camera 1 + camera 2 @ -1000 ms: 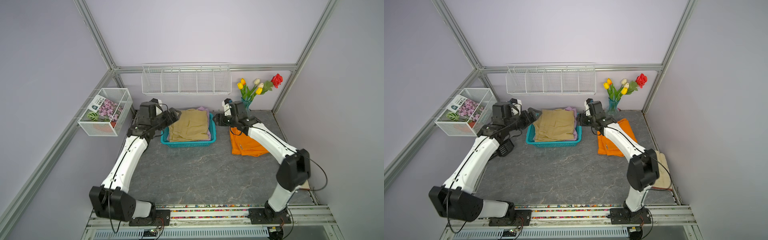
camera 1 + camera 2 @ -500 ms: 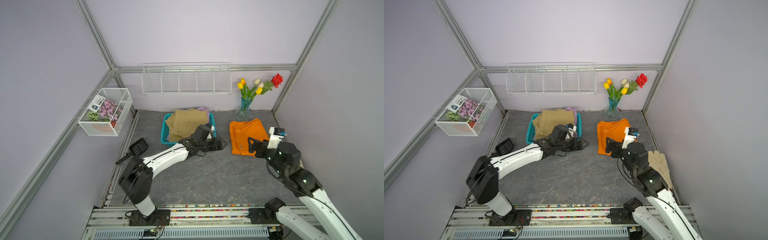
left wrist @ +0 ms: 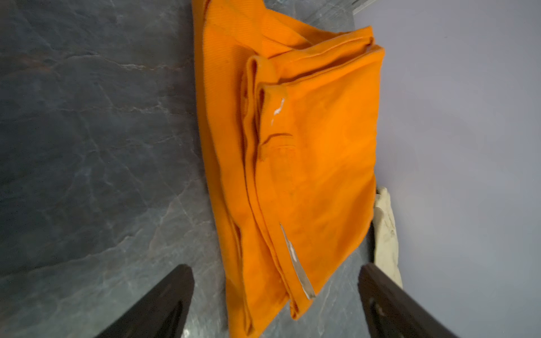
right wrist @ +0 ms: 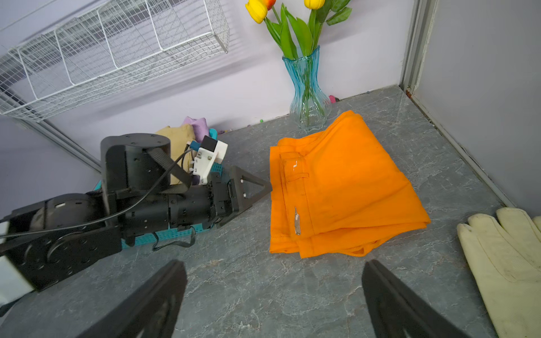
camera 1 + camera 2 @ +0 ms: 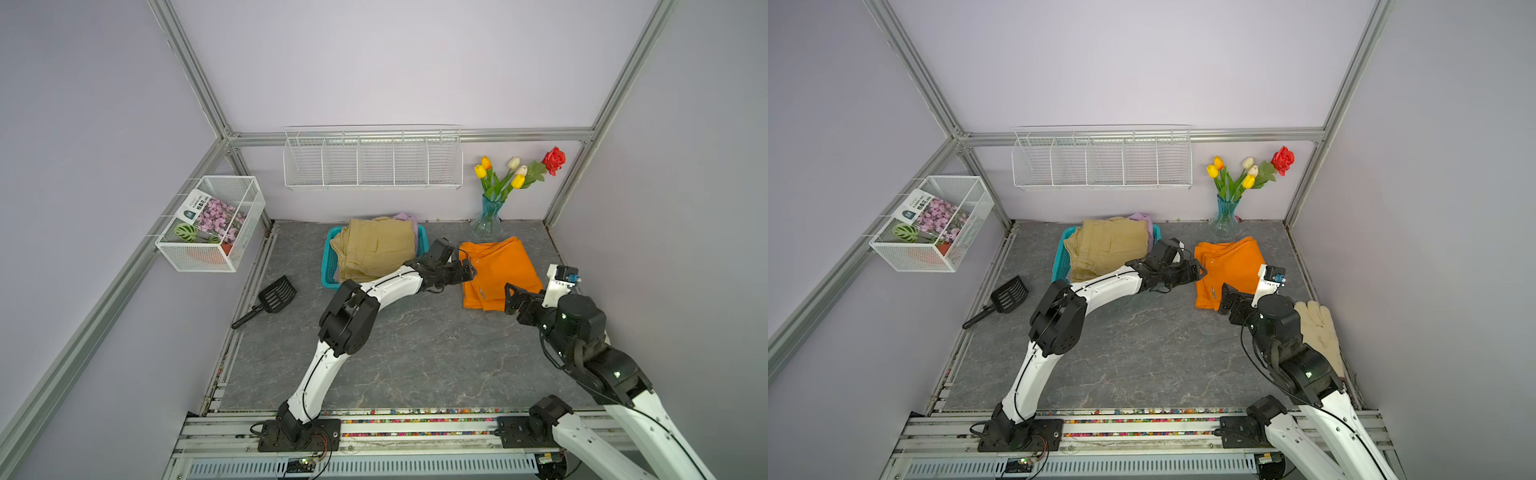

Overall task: Put the folded long pants in the basket
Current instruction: Move the long pant to the center of the board.

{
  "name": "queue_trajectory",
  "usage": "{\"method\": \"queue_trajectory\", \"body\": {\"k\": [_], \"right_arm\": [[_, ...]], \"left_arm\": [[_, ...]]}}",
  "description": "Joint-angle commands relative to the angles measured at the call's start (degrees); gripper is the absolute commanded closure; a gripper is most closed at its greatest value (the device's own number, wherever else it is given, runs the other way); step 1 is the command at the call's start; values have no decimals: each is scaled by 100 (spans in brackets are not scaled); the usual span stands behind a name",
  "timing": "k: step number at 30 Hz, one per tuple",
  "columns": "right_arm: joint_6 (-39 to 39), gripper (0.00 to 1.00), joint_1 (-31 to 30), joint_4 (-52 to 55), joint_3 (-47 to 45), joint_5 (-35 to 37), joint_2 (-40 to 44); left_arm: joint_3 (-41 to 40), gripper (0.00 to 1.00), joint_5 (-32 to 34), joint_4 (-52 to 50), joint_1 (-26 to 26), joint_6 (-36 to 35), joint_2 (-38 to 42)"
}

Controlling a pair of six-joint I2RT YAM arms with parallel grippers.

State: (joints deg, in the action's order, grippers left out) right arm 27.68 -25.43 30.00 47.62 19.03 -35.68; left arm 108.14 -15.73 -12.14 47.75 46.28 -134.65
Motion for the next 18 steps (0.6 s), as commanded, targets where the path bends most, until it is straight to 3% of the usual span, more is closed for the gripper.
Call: {"method": "queue_trajectory", "body": {"k": [1, 4, 9, 14, 18], "right_arm": [[-113, 2, 6, -126, -94, -66, 12], [-108, 2, 12, -129, -125, -96, 137], [-104, 2, 6, -115, -155, -149, 326], [-85, 2, 12, -80, -138, -163, 268], [-78, 2, 13, -89, -134, -217, 222]], "left_arm": [[413, 8, 281, -547, -13, 82, -379], [607, 8, 527, -767, 33, 129, -549], [1120, 8, 189, -801, 42, 183, -1042], [1492, 18, -142, -798, 72, 289, -1427], [1501, 19, -185, -755, 122, 287, -1461]]}}
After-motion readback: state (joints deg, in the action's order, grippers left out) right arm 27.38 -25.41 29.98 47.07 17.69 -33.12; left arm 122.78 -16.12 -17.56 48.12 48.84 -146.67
